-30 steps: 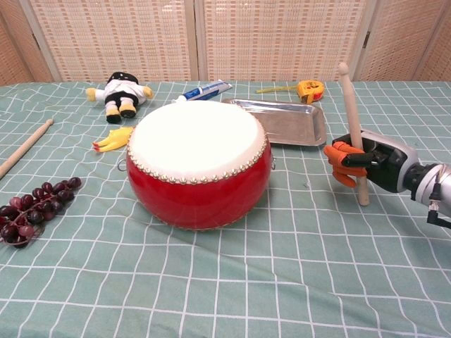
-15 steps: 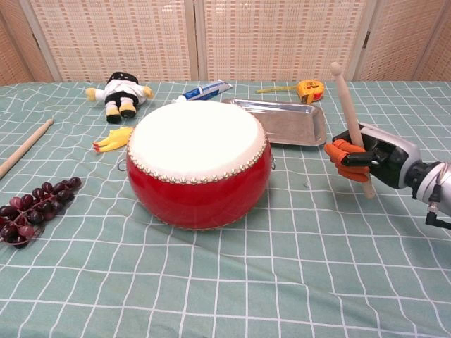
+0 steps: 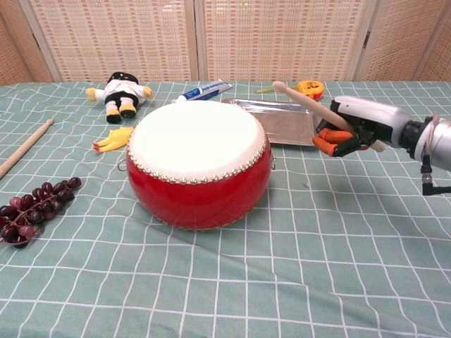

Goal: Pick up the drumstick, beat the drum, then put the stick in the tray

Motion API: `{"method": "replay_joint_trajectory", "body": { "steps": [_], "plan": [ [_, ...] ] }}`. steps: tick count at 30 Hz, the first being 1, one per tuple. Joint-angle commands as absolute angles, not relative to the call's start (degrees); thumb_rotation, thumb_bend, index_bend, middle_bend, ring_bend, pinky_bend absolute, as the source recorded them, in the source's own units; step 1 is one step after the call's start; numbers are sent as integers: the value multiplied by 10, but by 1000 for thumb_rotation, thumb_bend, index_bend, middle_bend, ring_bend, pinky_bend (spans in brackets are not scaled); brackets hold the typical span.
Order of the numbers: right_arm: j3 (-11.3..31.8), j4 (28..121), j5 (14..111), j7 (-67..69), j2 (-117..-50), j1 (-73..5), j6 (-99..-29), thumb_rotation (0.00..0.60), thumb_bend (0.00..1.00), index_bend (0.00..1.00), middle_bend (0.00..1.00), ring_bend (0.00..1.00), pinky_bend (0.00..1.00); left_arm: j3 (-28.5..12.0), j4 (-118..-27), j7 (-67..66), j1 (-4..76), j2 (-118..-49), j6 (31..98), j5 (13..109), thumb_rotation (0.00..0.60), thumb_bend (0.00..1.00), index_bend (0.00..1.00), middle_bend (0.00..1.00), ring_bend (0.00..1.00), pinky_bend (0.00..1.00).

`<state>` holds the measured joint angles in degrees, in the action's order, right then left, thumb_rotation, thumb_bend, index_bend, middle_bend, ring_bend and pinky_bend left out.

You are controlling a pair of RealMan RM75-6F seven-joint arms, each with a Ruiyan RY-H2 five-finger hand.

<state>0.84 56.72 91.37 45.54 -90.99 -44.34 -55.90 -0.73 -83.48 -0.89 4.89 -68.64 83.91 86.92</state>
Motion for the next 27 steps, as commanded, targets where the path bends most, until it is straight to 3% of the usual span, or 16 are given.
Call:
{"method": "replay_joint_trajectory", "body": {
  "steps": [1,6,10,17,27],
  "plan": [
    [71,745,817,231,-784,-519,-415,600,850,1000,1000,1000,1000,-7,-836,-8,49,-686,842,871,600,271,125,46,54,35],
    [94,786,718,81,-758,-565,-336,600,835,1000,1000,1000,1000,-7,-836,-7,48,-684,845,874,600,272,125,46,53,35],
    [88,794,634,-35,-756,-600,-310,600,820,1000,1000,1000,1000,-6,-834,-3,46,-684,847,873,600,271,125,46,53,34],
    [68,814,518,-142,-761,-630,-330,600,816,1000,1000,1000,1000,-5,-828,3,44,-686,847,870,600,270,125,46,53,35],
    [15,795,448,-265,-792,-664,-365,600,812,1000,1000,1000,1000,-6,-824,6,44,-688,846,869,600,272,125,46,53,34]
  ]
}}
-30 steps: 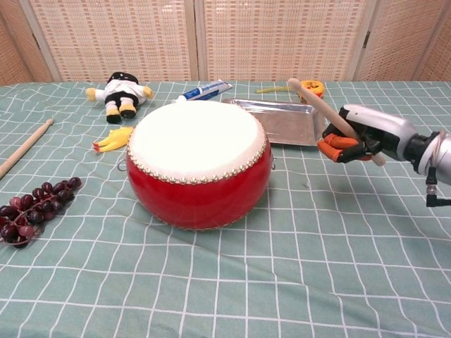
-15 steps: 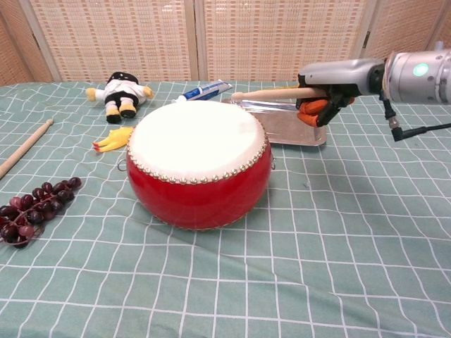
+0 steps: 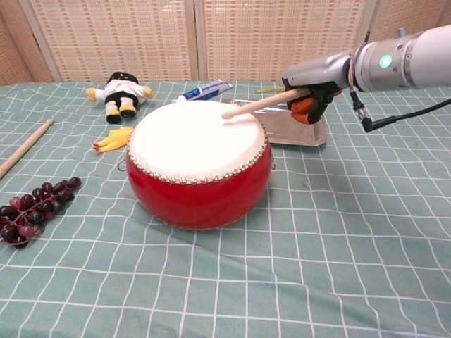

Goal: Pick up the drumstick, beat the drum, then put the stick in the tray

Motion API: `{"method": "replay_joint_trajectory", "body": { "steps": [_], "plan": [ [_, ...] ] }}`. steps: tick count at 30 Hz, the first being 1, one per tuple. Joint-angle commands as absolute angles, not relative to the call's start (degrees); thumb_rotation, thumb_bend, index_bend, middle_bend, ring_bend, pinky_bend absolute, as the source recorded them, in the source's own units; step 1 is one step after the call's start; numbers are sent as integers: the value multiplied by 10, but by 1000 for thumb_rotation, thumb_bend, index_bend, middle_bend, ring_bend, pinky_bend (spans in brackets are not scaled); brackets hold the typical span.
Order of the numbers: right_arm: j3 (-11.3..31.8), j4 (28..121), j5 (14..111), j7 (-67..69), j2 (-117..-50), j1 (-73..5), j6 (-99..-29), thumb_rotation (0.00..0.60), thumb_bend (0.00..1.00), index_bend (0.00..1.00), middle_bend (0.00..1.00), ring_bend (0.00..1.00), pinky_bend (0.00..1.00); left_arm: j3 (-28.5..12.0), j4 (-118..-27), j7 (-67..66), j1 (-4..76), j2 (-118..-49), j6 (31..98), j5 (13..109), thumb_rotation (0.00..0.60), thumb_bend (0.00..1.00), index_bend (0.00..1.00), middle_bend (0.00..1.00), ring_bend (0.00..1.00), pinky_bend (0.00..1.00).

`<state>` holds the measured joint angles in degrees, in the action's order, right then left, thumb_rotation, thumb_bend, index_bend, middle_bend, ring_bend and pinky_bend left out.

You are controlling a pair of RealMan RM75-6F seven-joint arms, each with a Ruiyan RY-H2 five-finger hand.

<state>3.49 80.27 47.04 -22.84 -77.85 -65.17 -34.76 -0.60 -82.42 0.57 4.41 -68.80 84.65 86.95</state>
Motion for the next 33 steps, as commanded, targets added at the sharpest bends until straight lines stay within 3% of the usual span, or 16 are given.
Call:
{"method": "replay_joint_trajectory", "body": {
  "steps": [1,11,18,25,33],
  "plan": [
    [11,793,439,-278,-797,-667,-371,600,810,1000,1000,1000,1000,-6,-823,6,44,-689,846,870,600,271,125,46,53,34],
    [82,835,457,-154,-770,-637,-364,600,806,1000,1000,1000,1000,-6,-819,10,42,-689,847,866,600,271,125,46,54,34],
    [30,812,464,-239,-782,-659,-361,600,806,1000,1000,1000,1000,-6,-821,9,43,-690,847,868,600,270,125,46,53,35],
    [-1,807,390,-330,-809,-684,-391,600,806,1000,1000,1000,1000,-7,-820,10,42,-690,848,867,600,271,125,46,54,35],
    [96,847,512,-119,-792,-616,-433,600,805,1000,1000,1000,1000,-7,-818,11,41,-691,849,867,600,270,125,46,53,35]
  ]
}}
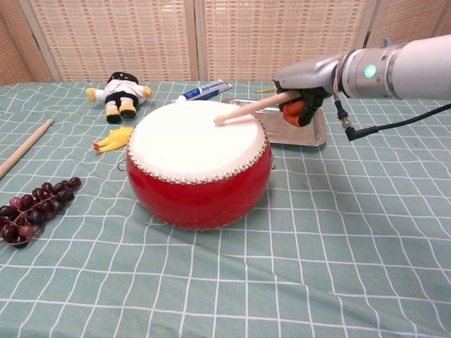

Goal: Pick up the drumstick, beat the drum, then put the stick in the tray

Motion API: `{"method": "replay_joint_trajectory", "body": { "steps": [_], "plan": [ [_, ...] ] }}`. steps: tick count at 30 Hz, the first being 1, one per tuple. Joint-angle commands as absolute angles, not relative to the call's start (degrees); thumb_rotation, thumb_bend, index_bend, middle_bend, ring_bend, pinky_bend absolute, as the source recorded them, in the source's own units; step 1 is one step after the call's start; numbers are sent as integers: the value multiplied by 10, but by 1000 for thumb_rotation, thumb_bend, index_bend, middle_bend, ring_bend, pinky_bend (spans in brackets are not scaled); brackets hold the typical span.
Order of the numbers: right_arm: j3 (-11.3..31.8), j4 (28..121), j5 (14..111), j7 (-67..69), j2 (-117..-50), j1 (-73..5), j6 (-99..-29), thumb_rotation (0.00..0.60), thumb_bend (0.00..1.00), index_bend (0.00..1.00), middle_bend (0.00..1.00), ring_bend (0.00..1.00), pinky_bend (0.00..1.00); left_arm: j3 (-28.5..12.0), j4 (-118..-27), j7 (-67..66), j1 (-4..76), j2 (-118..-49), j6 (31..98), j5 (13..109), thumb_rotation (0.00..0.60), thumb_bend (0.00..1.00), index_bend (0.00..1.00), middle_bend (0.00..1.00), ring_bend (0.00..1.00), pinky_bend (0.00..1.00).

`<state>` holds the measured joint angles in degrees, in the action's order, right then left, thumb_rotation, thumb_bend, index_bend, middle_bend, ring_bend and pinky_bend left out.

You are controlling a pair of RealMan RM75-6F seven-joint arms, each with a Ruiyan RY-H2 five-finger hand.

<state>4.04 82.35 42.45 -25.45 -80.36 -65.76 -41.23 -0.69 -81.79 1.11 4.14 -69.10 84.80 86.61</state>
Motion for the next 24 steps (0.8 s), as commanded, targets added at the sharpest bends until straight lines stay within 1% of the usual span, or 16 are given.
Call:
{"method": "replay_joint_trajectory", "body": {
  "steps": [1,5,9,13,17,18,20,22,24],
  "plan": [
    [101,847,529,-97,-786,-610,-428,600,805,1000,1000,1000,1000,-7,-818,12,41,-691,849,867,600,270,124,46,53,35],
    [92,837,550,-88,-775,-607,-400,600,806,1000,1000,1000,1000,-7,-819,11,42,-691,849,869,600,270,125,46,53,35],
    [65,817,545,-139,-783,-618,-382,600,798,1000,1000,1000,1000,-6,-820,10,42,-691,849,869,600,271,124,46,54,34],
    [34,790,525,-230,-807,-633,-393,600,782,1000,1000,1000,1000,-6,-821,10,41,-690,849,869,600,270,123,46,54,34],
    [21,780,487,-291,-823,-642,-404,600,771,1000,1000,1000,1000,-6,-820,10,41,-691,848,868,600,270,123,46,53,34],
    [22,781,483,-297,-826,-643,-410,600,769,1000,1000,1000,1000,-6,-819,10,41,-691,847,868,600,270,123,46,53,34],
    [37,787,488,-278,-830,-634,-431,600,768,1000,1000,1000,1000,-6,-819,10,41,-692,847,868,600,270,123,46,53,34],
    [74,800,514,-196,-833,-610,-453,600,767,1000,1000,1000,1000,-6,-818,10,41,-692,848,867,600,270,123,46,54,35],
    [102,809,540,-113,-830,-591,-457,600,767,1000,1000,1000,1000,-7,-818,10,41,-691,848,866,600,270,123,46,53,34]
  ]
}}
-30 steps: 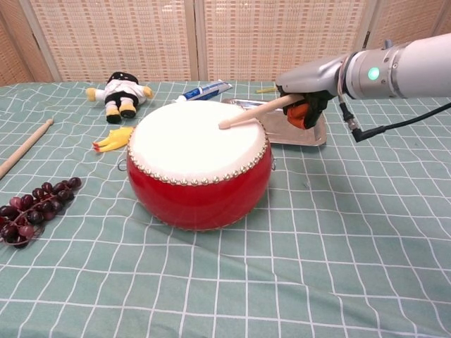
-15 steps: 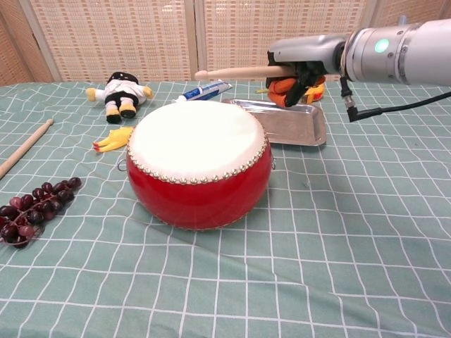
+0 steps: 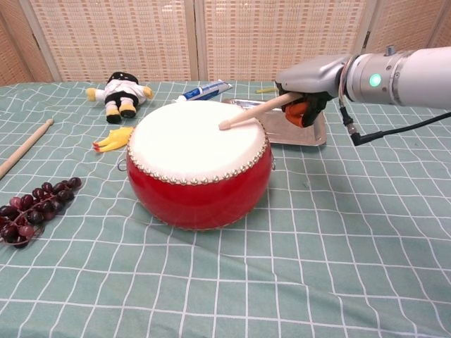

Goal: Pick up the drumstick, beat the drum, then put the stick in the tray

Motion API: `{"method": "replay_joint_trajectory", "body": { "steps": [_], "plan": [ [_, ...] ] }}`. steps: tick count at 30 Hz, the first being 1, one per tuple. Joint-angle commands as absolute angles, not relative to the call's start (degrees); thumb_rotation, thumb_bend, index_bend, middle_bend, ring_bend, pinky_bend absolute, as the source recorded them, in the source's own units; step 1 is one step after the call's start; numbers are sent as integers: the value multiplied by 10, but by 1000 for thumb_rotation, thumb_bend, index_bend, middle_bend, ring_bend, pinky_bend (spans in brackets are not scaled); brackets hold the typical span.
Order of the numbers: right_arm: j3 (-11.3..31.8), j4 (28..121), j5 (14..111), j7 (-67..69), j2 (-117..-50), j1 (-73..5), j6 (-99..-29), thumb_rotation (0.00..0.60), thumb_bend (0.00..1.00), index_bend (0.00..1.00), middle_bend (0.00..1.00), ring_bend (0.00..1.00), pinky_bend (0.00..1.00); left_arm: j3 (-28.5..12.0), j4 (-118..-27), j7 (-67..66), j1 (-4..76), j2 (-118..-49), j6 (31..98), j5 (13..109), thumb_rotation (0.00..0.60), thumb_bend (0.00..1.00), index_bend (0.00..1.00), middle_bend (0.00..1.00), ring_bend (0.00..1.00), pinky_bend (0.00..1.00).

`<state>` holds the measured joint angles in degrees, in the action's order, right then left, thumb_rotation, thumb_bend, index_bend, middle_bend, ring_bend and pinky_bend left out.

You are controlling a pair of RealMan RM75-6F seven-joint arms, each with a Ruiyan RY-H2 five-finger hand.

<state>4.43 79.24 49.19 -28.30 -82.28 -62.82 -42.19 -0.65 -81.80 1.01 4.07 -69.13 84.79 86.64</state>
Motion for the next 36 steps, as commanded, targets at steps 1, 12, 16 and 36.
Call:
{"method": "replay_joint_trajectory", "body": {
  "steps": [1,12,16,36],
  "plan": [
    [112,811,556,-70,-825,-582,-452,600,766,1000,1000,1000,1000,-7,-818,10,41,-691,848,866,600,270,123,46,54,34],
    [65,778,608,-148,-806,-602,-394,600,766,1000,1000,1000,1000,-7,-822,7,41,-689,849,868,600,271,123,46,53,35],
    [41,767,575,-271,-825,-617,-412,600,759,1000,1000,1000,1000,-7,-823,7,41,-689,848,868,600,271,123,46,54,34],
    [130,795,601,-17,-833,-547,-449,600,747,1000,1000,1000,1000,-7,-819,8,42,-691,846,867,600,271,122,46,53,35]
  ]
}}
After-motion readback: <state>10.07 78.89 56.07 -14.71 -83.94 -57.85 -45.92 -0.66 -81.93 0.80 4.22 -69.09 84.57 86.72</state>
